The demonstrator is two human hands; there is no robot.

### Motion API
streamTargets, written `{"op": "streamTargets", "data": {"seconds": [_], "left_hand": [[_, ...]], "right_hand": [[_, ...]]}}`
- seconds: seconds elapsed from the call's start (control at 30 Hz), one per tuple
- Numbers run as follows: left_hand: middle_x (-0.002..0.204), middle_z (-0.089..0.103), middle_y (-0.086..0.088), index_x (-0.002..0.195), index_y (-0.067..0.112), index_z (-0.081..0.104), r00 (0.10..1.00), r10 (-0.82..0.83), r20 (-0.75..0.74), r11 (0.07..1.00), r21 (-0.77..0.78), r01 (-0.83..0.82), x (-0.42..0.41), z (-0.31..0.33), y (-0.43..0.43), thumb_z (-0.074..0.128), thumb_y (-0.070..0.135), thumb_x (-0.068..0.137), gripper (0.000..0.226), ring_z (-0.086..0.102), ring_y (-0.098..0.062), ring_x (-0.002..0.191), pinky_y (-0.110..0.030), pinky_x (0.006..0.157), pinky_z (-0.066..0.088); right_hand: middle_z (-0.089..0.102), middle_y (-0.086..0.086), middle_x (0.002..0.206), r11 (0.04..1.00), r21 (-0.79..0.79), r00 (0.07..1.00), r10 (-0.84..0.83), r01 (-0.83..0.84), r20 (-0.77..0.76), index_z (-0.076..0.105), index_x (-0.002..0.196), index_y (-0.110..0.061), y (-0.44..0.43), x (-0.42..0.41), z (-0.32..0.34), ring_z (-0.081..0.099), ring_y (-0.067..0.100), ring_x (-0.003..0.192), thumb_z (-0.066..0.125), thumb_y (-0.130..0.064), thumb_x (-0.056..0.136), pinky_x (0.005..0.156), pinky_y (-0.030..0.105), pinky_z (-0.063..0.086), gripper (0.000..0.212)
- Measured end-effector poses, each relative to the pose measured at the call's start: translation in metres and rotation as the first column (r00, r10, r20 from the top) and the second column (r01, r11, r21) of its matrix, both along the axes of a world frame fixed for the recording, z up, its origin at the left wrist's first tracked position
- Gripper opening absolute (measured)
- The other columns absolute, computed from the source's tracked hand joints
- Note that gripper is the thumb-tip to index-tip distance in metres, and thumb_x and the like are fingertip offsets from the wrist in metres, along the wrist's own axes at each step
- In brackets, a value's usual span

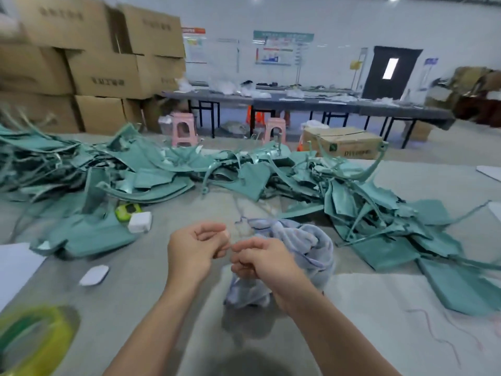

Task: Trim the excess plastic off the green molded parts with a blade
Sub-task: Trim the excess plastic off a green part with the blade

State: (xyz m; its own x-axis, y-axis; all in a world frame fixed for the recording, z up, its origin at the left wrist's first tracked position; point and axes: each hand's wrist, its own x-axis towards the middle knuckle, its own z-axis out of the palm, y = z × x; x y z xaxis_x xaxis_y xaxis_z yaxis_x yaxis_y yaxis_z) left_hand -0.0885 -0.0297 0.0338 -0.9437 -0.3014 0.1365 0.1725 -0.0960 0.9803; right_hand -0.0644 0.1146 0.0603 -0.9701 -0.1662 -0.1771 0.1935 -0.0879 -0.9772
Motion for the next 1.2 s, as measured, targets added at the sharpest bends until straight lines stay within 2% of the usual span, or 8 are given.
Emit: {"op": "streamTargets", "data": {"seconds": [0.2,0.33,0.43,0.53,0.6,0.77,1.07,1.2], "left_hand": [[0.104,0.077,-0.004,0.125,0.023,0.064,0.997,-0.022,0.08,1.0,0.0,0.022,-0.053,-0.017,-0.018,0.058,-0.005,0.095,0.041,0.074,-0.007,0.09,-0.026,0.073,0.061],[0.152,0.049,0.008,0.151,0.031,0.042,0.99,-0.058,0.129,0.957,-0.275,0.092,-0.083,-0.03,-0.034,0.061,0.003,0.094,0.066,0.047,-0.001,0.134,-0.036,0.112,0.043],[0.156,0.04,0.013,0.154,0.04,0.031,0.987,0.031,0.155,0.86,-0.507,0.052,-0.107,-0.037,-0.051,0.067,0.025,0.09,0.075,0.042,-0.015,0.14,-0.034,0.106,0.039],[0.159,0.035,0.012,0.156,0.041,0.026,0.986,0.047,0.158,0.829,-0.557,0.05,-0.132,-0.046,-0.061,0.066,0.029,0.089,0.079,0.038,-0.016,0.142,-0.03,0.103,0.034],[0.158,0.04,0.007,0.157,0.036,0.026,0.973,0.051,0.224,0.806,-0.585,0.093,-0.144,-0.057,-0.061,0.065,0.028,0.089,0.079,0.043,-0.021,0.139,-0.032,0.108,0.037],[0.156,0.041,0.011,0.151,0.035,0.04,0.992,0.029,0.121,0.392,-0.915,0.1,-0.154,-0.086,-0.045,0.044,0.05,0.091,0.062,0.031,-0.009,0.144,-0.024,0.117,0.012],[0.161,0.031,0.021,0.151,0.044,0.039,0.987,0.043,0.156,0.489,-0.865,0.115,-0.16,-0.088,-0.056,0.05,0.053,0.091,0.061,0.025,-0.001,0.147,-0.022,0.12,0.008],[0.16,0.035,0.019,0.148,0.04,0.046,0.985,0.037,0.168,0.5,-0.857,0.127,-0.159,-0.086,-0.057,0.057,0.045,0.089,0.061,0.029,-0.002,0.146,-0.019,0.119,0.01]], "right_hand": [[0.073,0.007,0.082,0.962,0.261,0.995,-0.061,0.08,-0.079,0.074,0.091,-0.016,-0.007,-0.066,-0.02,0.063,0.021,0.073,0.059,0.001,0.086,0.07,0.036,0.052,0.022],[0.074,-0.005,0.111,0.844,0.52,0.978,-0.027,0.134,-0.207,0.07,0.127,-0.025,-0.013,-0.116,-0.018,0.067,-0.005,0.081,0.061,-0.012,0.084,0.081,0.021,0.056,0.047],[0.06,0.001,0.143,0.649,0.731,0.942,0.065,0.21,-0.328,0.049,0.15,-0.03,-0.024,-0.155,-0.005,0.064,0.001,0.106,0.059,-0.024,0.087,0.097,0.023,0.05,0.063],[0.005,0.003,0.172,0.38,0.891,0.925,0.179,0.248,-0.334,0.014,0.163,-0.027,-0.03,-0.196,-0.003,0.002,0.025,0.158,0.06,-0.036,0.093,0.126,0.043,0.011,0.085],[-0.011,0.006,0.171,0.262,0.922,0.921,0.195,0.284,-0.338,0.001,0.164,-0.027,-0.031,-0.223,-0.007,-0.011,0.031,0.157,0.062,-0.046,0.093,0.126,0.046,0.001,0.095],[-0.009,0.015,0.17,0.063,0.916,0.904,0.147,0.397,-0.402,-0.001,0.163,-0.02,-0.017,-0.304,-0.009,-0.005,0.037,0.157,0.06,-0.055,0.094,0.126,0.049,0.002,0.1],[0.034,0.018,0.152,-0.079,0.974,0.977,0.014,0.214,-0.214,0.028,0.154,-0.023,-0.014,-0.334,-0.018,0.039,0.037,0.138,0.059,-0.029,0.094,0.111,0.047,0.036,0.068],[0.056,0.004,0.119,0.13,0.921,0.927,0.025,0.367,-0.373,0.057,0.128,-0.022,-0.009,-0.306,0.009,0.061,0.027,0.093,0.055,-0.01,0.089,0.074,0.036,0.048,0.041]]}}
